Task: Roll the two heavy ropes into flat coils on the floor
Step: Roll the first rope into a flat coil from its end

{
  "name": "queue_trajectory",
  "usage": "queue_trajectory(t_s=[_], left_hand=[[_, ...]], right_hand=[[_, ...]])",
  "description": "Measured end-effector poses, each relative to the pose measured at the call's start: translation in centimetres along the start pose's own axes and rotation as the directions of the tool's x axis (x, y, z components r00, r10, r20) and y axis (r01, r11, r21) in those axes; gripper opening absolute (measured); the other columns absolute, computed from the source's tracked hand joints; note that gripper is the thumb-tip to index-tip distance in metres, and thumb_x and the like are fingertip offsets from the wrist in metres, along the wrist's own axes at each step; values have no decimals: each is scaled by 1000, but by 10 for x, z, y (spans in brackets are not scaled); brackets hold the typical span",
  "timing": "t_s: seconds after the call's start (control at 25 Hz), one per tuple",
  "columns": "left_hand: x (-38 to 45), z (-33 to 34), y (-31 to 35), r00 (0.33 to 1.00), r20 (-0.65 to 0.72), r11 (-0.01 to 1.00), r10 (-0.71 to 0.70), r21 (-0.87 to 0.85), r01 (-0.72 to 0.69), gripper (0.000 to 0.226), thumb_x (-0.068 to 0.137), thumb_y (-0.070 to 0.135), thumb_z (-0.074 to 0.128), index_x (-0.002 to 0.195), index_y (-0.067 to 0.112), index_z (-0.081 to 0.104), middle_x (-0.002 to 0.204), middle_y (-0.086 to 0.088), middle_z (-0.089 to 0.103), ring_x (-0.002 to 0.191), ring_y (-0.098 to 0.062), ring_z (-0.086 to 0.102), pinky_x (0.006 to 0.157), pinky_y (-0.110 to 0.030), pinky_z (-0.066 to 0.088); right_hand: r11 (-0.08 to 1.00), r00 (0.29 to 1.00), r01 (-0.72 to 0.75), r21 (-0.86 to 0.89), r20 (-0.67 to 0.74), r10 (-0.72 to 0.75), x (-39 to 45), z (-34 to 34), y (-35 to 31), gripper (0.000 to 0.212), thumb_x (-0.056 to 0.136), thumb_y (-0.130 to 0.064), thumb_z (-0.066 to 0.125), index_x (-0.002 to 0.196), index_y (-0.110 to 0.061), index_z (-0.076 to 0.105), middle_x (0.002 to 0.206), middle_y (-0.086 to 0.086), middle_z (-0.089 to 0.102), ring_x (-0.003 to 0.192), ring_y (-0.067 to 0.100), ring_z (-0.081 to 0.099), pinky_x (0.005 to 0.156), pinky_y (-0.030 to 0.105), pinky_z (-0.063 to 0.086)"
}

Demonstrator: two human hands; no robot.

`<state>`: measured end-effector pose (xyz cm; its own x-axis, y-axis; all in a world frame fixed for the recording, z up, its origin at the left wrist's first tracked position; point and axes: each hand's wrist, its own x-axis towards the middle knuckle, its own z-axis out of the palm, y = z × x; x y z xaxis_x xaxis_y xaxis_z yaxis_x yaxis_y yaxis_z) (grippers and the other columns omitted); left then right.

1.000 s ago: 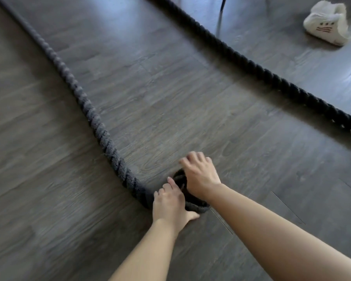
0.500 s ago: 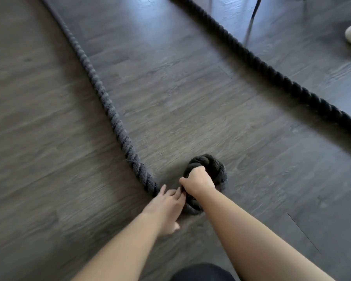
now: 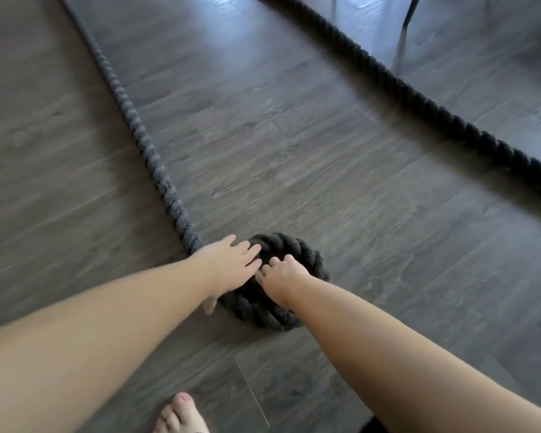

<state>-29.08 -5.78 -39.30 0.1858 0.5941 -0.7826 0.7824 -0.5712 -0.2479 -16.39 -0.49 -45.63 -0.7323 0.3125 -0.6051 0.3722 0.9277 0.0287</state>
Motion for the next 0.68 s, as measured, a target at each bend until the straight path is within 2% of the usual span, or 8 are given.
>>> queue_trajectory(t_s=[0.12,0.28,0.36,0.4,0.44,0.48,0.56,0.68], left_hand=[[5,51,17,997,-45,997,-63,-56,61,145,62,72,75,154,2,-11,161,-16,-22,150,-31,-14,119,-56,1],[16,84,29,954,-253,972,-159,-209,107,111,86,70,50,153,-6,4,161,-26,-10,149,-41,-4,118,-52,-6],[18,83,33,941,-250,952,-230,-257,164,105,93,67,41,150,-12,3,158,-35,-6,147,-49,1,117,-55,-2],[22,79,34,934,-202,925,-295,-306,226,105,94,66,40,149,-15,3,156,-38,-4,146,-52,3,117,-56,0],[27,74,33,920,-134,880,-367,-370,297,107,92,68,41,148,-16,4,155,-40,-1,145,-53,6,118,-57,2],[32,67,29,900,-67,827,-430,-431,362,111,90,71,43,148,-17,7,155,-41,2,144,-54,11,117,-58,6],[43,53,18,871,38,737,-490,-516,437,114,87,75,43,147,-18,14,152,-43,12,140,-54,22,115,-58,15],[48,48,-6,896,-49,773,-441,-529,351,102,85,77,45,138,-11,41,138,-36,45,127,-47,41,107,-52,27]], right_hand=[[983,988,125,-136,-70,-135,-1,3,-8,53,104,-21,34,154,-10,22,147,7,41,130,27,38,94,41,36],[981,977,154,-116,-130,-169,-7,4,-1,59,99,-22,44,154,-14,22,140,5,46,126,28,41,95,42,35],[996,986,41,74,-166,-28,-11,9,-6,64,93,-23,54,151,-20,28,143,7,40,133,30,32,106,47,27],[964,972,-98,248,-185,147,-12,13,-12,65,90,-26,57,149,-23,29,149,8,32,137,31,25,110,48,23],[846,914,-271,459,-154,376,-11,12,-16,66,90,-32,57,148,-24,28,153,10,24,139,33,20,111,48,23],[637,819,-407,654,-47,572,-6,5,-19,69,91,-39,56,150,-22,23,154,12,18,138,35,19,109,47,27],[252,697,-496,831,208,686,17,-15,-18,87,92,-51,55,154,-11,8,152,17,20,136,36,24,104,44,35],[78,625,-517,852,314,714,58,-38,-13,110,85,-58,64,151,3,1,149,21,25,135,37,32,101,43,38]])
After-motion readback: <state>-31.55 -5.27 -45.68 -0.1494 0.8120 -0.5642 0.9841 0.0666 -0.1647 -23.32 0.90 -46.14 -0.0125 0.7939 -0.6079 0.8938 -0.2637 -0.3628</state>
